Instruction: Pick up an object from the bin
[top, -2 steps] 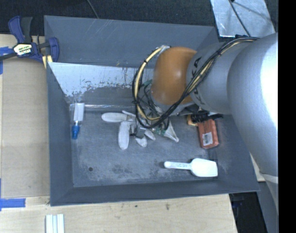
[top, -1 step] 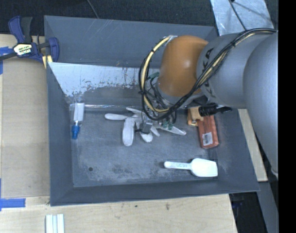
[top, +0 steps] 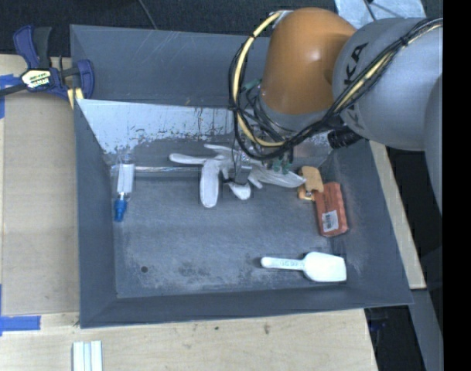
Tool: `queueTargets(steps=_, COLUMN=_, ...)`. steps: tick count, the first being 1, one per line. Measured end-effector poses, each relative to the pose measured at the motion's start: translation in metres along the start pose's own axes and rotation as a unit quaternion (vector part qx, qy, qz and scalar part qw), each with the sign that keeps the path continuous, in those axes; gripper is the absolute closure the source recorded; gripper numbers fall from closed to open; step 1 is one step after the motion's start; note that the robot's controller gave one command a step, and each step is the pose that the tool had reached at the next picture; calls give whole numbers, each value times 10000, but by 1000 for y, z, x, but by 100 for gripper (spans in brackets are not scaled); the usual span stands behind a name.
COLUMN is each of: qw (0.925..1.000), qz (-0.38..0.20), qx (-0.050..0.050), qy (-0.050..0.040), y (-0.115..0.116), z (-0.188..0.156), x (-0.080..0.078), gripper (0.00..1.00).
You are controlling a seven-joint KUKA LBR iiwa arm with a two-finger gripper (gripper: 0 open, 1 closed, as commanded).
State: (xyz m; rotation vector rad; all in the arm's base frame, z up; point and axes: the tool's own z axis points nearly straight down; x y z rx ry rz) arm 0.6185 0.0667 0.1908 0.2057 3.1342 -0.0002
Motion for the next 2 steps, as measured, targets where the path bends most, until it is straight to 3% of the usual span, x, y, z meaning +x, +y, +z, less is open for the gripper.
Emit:
queueTargets(steps=1, qw=10000, qz=2, qx=-1, qy=0, y=0, z=0, x=0, gripper=100)
queueTargets(steps=2, qw=10000, qz=5, qx=-2, qy=4, y=-16, z=-53, x=-3, gripper=100)
